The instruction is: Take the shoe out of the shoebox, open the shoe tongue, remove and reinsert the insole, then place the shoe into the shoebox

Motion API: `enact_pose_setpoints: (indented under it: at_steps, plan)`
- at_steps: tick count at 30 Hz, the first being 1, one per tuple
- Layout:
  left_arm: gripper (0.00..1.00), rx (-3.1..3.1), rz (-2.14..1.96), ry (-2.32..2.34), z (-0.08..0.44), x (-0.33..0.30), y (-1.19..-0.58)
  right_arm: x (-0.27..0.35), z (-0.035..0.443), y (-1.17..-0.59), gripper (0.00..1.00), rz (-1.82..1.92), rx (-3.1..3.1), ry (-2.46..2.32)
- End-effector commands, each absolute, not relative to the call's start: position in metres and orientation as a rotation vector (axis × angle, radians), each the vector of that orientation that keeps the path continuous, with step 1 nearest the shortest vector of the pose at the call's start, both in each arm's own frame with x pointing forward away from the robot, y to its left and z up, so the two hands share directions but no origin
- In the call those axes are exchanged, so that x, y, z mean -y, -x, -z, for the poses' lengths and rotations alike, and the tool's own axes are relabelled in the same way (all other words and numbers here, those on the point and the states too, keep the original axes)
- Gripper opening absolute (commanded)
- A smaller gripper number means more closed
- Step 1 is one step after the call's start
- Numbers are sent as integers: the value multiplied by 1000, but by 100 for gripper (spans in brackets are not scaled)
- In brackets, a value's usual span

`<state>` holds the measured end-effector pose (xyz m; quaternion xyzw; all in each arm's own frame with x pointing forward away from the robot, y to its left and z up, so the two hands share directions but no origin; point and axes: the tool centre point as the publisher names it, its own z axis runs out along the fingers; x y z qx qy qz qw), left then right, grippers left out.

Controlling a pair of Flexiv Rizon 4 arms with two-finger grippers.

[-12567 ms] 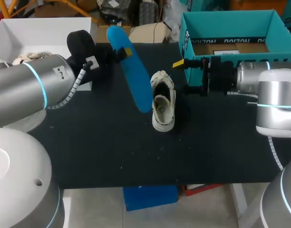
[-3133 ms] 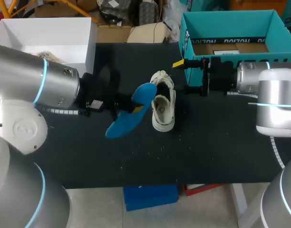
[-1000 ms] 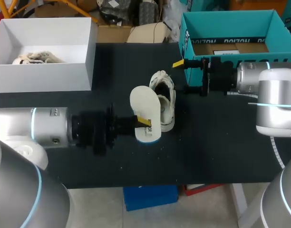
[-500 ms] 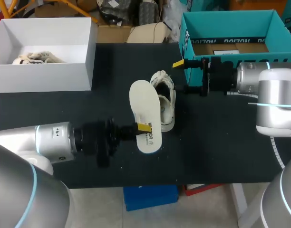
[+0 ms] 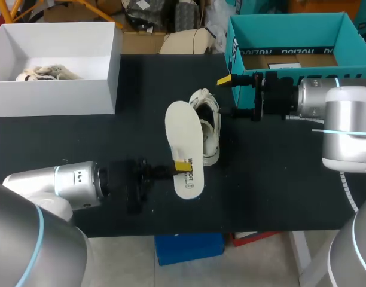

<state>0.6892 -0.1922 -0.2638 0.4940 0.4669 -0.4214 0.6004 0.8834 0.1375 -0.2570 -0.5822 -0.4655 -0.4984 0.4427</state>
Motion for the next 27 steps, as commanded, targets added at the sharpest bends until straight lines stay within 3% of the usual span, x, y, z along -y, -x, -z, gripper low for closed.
enact_pose_setpoints:
  at_steps: [1,15,27]
  plan:
    - [0,-1054,1003,-1180,273,204,-719,-139,257,-884,100,1237,1155,1446]
    - [0,-1163,1083,-1206,272,226,-796,-139,257,-884,100,1237,1155,1446]
    - [0,-1146,1102,-1203,261,240,-818,-139,257,-884,100,1237,1155,1446]
